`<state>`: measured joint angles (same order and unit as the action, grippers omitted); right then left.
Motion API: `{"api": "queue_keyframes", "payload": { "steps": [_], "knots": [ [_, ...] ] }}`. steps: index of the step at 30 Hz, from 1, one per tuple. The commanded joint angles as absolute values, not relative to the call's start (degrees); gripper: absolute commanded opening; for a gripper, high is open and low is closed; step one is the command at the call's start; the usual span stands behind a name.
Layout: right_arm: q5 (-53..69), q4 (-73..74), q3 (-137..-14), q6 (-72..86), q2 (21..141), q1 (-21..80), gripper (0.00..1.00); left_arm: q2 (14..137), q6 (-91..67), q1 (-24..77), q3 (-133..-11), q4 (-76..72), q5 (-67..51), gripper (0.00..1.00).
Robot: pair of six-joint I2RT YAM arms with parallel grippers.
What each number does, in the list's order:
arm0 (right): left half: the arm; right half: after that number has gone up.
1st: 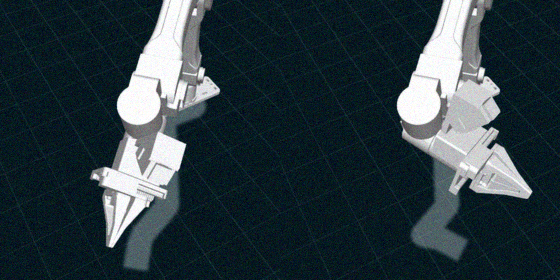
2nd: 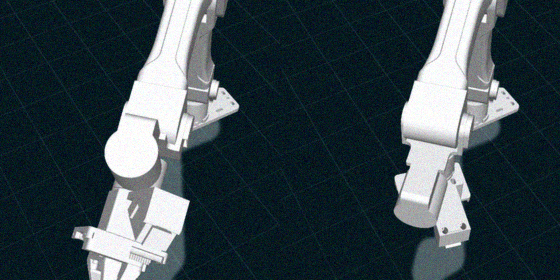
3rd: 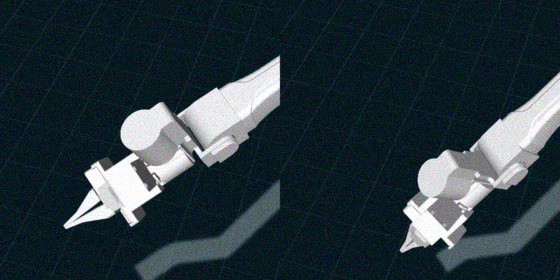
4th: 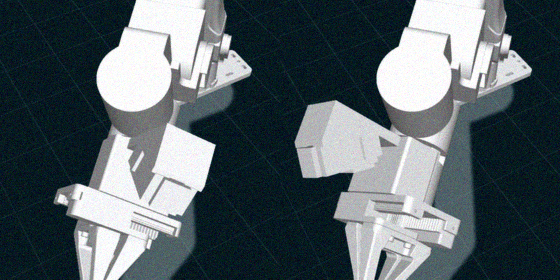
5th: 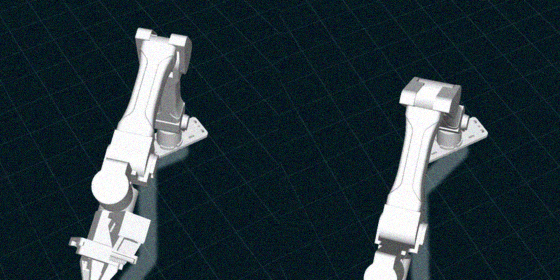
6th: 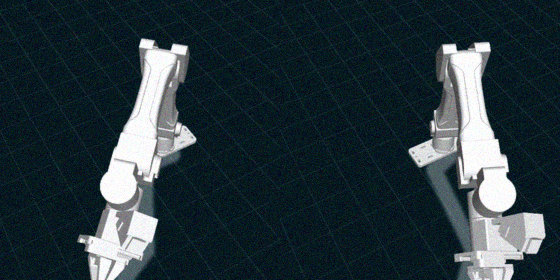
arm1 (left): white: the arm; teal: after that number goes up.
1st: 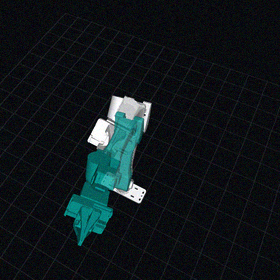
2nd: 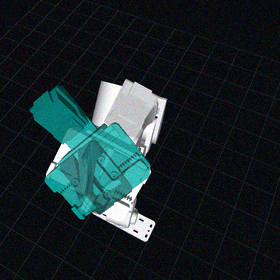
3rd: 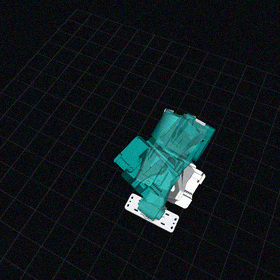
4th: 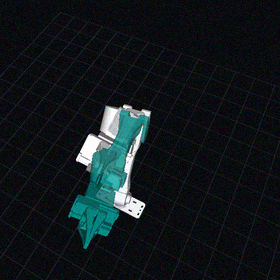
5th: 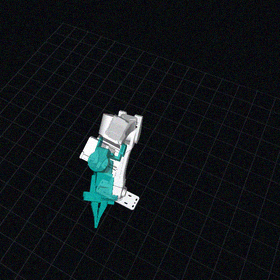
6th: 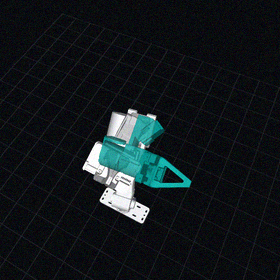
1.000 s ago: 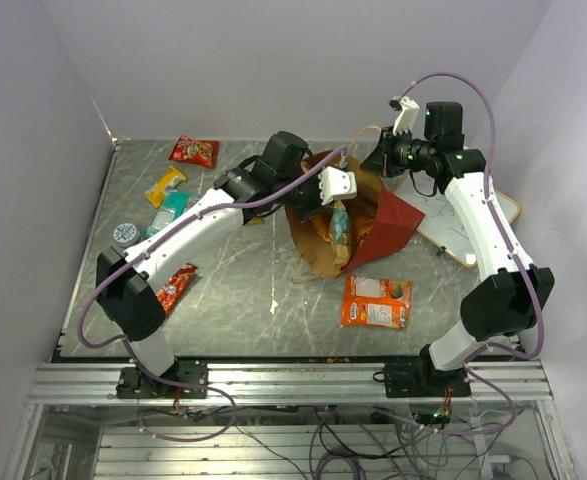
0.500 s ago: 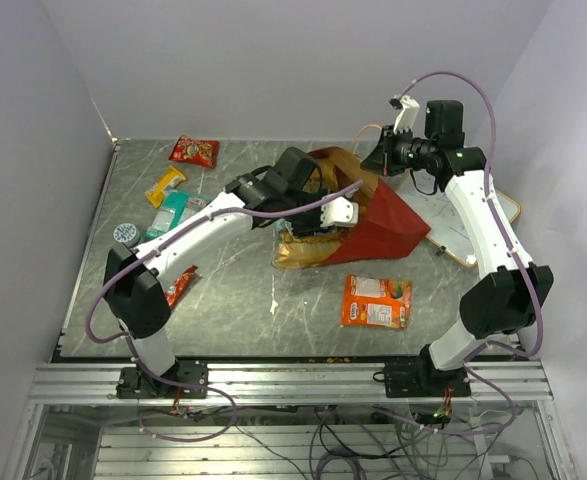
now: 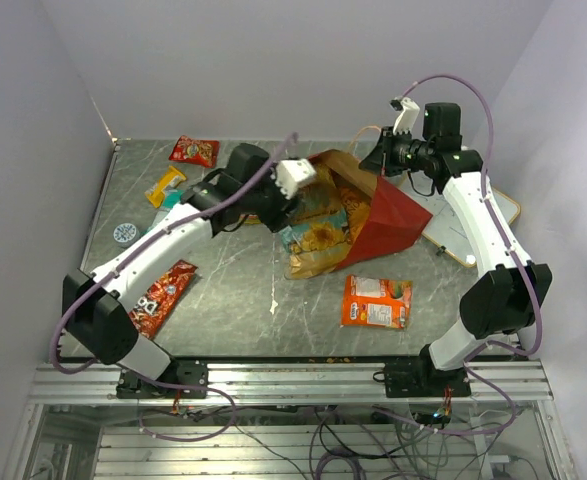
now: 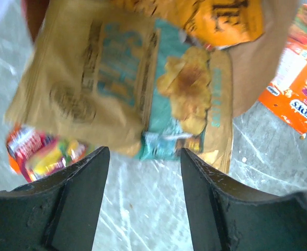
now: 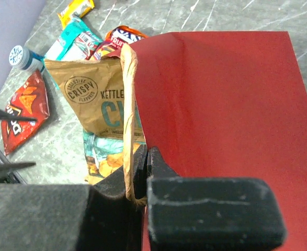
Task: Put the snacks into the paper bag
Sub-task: Place the snack in the paper bag.
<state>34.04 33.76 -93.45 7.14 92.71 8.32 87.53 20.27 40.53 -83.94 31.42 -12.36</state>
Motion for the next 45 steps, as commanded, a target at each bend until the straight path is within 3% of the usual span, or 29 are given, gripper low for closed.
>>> {"api": "queue_keyframes", "payload": {
  "steps": [1,7,11,23,38,45],
  "knots": [
    [33.0,27.1,-93.1,10.2,90.2,8.1,0.0,84.8,3.3,35.2,-76.1,27.8,-18.0,0.69],
    [31.3,23.5,-91.5,13.6,89.5,8.1,0.0,82.5,-5.5,32.3,-64.7,18.8,-26.8,0.86],
    [31.2,22.0,-90.6,14.7,89.4,8.1,0.0,84.2,-10.4,30.5,-58.7,11.3,-28.4,0.89],
    [32.6,21.7,-89.6,14.6,90.3,8.1,0.0,91.5,-12.3,29.8,-59.8,7.1,-28.4,0.81],
    [34.3,22.0,-89.2,14.3,91.1,8.1,0.0,96.9,-13.0,28.7,-62.9,2.1,-29.8,0.82],
    [34.0,22.2,-89.0,13.9,91.0,8.1,0.0,97.2,-14.9,27.7,-63.7,0.1,-33.0,0.7]
  ]
}}
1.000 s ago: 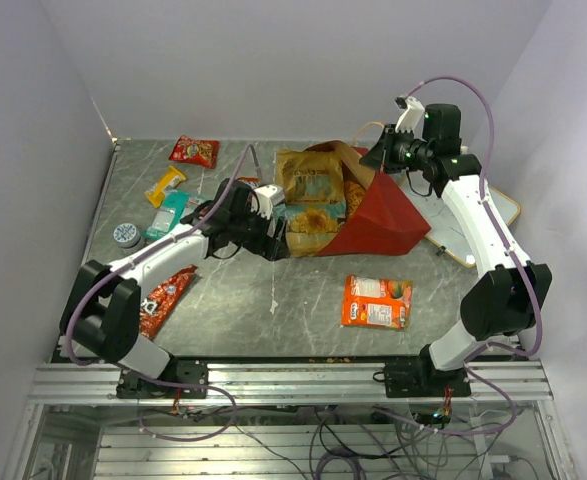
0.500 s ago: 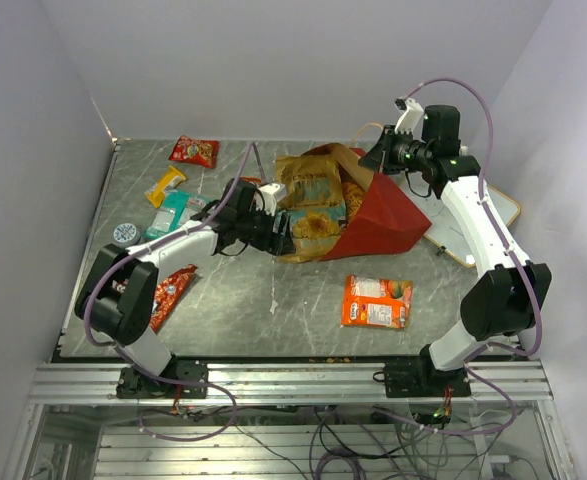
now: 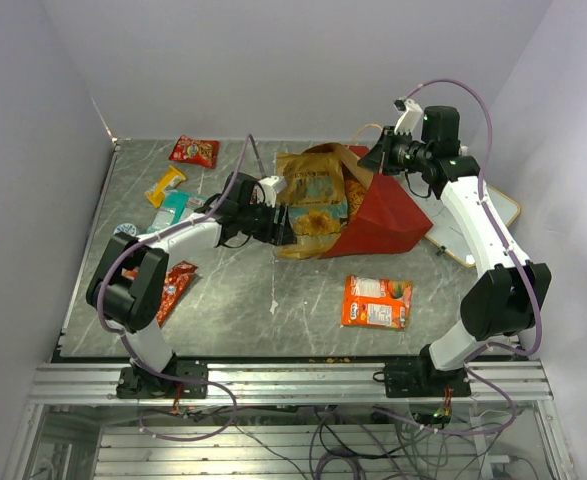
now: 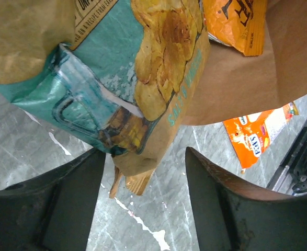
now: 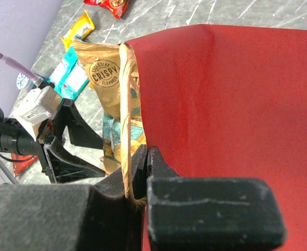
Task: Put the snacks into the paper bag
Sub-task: Place the snack in the paper bag.
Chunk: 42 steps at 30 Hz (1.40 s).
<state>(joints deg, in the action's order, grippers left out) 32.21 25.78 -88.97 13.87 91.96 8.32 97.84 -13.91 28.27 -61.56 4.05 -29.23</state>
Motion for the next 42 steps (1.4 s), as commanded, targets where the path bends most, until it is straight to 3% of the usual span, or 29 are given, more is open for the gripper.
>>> {"api": "queue_keyframes", "payload": {
  "steps": [1,4,15,22,30,34,39,42],
  "knots": [
    [34.0,22.0,-88.8,13.9,90.9,8.1,0.0,97.0,-14.8,27.7,-63.9,0.0,-33.6,0.66],
    [34.2,21.6,-88.2,14.0,90.8,8.1,0.0,96.6,-13.9,27.5,-65.2,0.6,-34.9,0.56],
    [34.4,21.6,-88.1,13.9,91.3,8.1,0.0,97.3,-16.3,27.4,-67.0,-2.3,-37.9,0.4],
    [35.0,21.6,-88.8,14.5,91.6,8.0,0.0,100.4,-19.8,27.5,-68.2,-3.4,-38.1,0.55],
    [35.4,21.8,-89.3,14.7,91.8,8.1,0.0,101.0,-23.3,27.7,-65.6,-9.9,-36.5,0.61],
    [35.6,21.9,-89.8,14.8,92.2,8.0,0.0,100.8,-24.5,28.1,-64.8,-10.6,-35.0,0.43],
    [36.1,21.6,-90.2,15.2,92.5,8.1,0.0,100.4,-26.2,28.6,-65.6,-8.8,-31.8,0.09],
    [35.5,20.3,-89.3,15.5,91.9,8.1,0.0,99.5,-29.3,28.7,-66.4,-8.3,-30.5,0.07]
  ]
}}
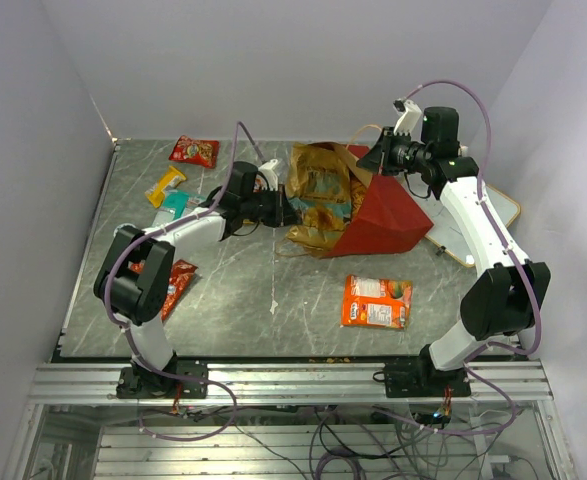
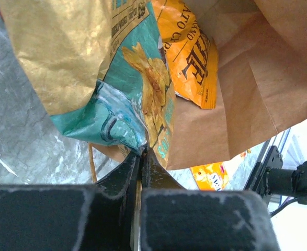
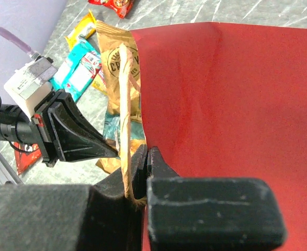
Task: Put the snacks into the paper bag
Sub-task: Place the snack in the paper bag.
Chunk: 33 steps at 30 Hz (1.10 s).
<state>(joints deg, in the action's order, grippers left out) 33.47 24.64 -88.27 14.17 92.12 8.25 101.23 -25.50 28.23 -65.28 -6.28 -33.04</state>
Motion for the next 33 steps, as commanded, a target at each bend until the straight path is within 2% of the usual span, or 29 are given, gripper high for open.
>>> {"api": "queue_keyframes", "payload": {
  "steps": [1,9,18,26,33],
  "knots": [
    [35.2,19.7,-88.7,15.4,91.6,8.1,0.0,99.1,-31.3,28.6,-66.6,-8.6,-30.6,0.07],
    [32.2,13.5,-83.9,13.9,88.7,8.1,0.0,97.5,-53.2,28.3,-68.1,-16.9,-34.6,0.07],
    [32.1,10.9,-80.9,14.4,88.2,8.1,0.0,99.0,-77.5,28.3,-65.2,-40.4,-36.4,0.07],
    [35.4,6.7,-78.3,18.8,88.7,8.1,0.0,103.2,-87.2,28.9,-70.2,-47.7,-34.8,0.07],
    [37.1,4.3,-80.5,25.6,89.8,7.4,0.0,106.8,-88.7,31.3,-71.4,-51.7,-32.5,0.07]
  ]
}}
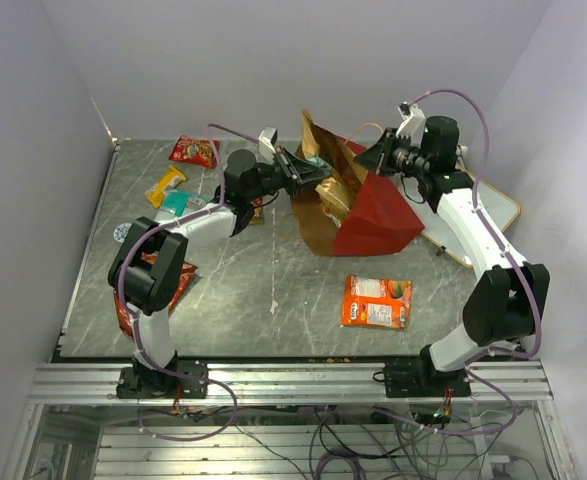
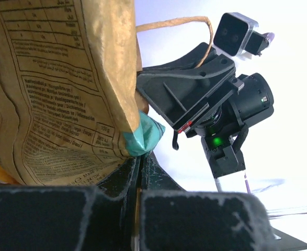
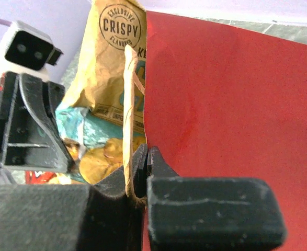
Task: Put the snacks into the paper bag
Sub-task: Place the snack in the paper bag.
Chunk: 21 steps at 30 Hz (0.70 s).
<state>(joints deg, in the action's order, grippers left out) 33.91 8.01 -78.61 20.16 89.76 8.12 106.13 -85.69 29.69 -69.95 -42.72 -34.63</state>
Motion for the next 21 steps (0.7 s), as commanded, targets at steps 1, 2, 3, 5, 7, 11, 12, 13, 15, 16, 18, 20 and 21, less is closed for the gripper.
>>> {"api": "queue_keyframes", "payload": {
  "steps": [1,2,3,5,7,11,12,13,15,16,18,20,21],
  "knots": [
    [37.6,4.1,-81.0,26.6,90.1,7.0,0.0,107.1,-89.1,31.9,-70.3,-52.6,-32.0,0.07],
    [37.8,4.1,-81.3,27.3,90.4,6.8,0.0,107.2,-89.1,32.4,-69.5,-53.2,-31.8,0.07],
    [37.9,4.1,-81.9,27.9,90.6,6.4,0.0,107.4,-88.9,33.0,-68.6,-53.8,-31.3,0.07],
    [38.3,3.8,-82.3,29.2,91.0,5.8,0.0,107.7,-88.1,34.3,-67.0,-54.1,-30.8,0.07],
    [38.8,3.8,-83.1,29.9,91.6,5.3,0.0,108.1,-86.7,35.6,-65.8,-53.1,-30.8,0.07],
    [38.9,4.1,-83.8,30.5,91.8,4.8,0.0,108.2,-83.4,37.1,-63.1,-50.4,-30.6,0.1],
    [38.8,4.2,-84.0,30.3,91.8,4.5,0.0,108.1,-82.3,37.3,-62.4,-49.0,-30.6,0.12],
    [38.6,4.6,-84.3,30.1,91.8,4.4,0.0,108.0,-81.2,37.4,-61.9,-47.7,-30.5,0.15],
    [38.3,5.1,-84.8,29.4,91.8,4.2,0.0,107.6,-78.6,37.6,-61.6,-44.1,-30.3,0.22],
    [38.3,5.3,-85.1,29.3,91.8,4.1,0.0,107.7,-77.0,37.8,-62.0,-41.8,-30.6,0.26],
    [38.6,5.6,-85.6,29.1,91.7,3.9,0.0,107.9,-73.4,38.0,-63.5,-37.4,-31.2,0.35],
    [38.9,6.3,-86.3,28.5,91.7,3.8,0.0,108.7,-68.2,38.3,-67.1,-30.0,-32.0,0.44],
    [38.7,6.8,-86.8,28.0,91.7,3.9,0.0,109.1,-65.4,38.3,-69.2,-25.8,-32.4,0.49]
  ]
}}
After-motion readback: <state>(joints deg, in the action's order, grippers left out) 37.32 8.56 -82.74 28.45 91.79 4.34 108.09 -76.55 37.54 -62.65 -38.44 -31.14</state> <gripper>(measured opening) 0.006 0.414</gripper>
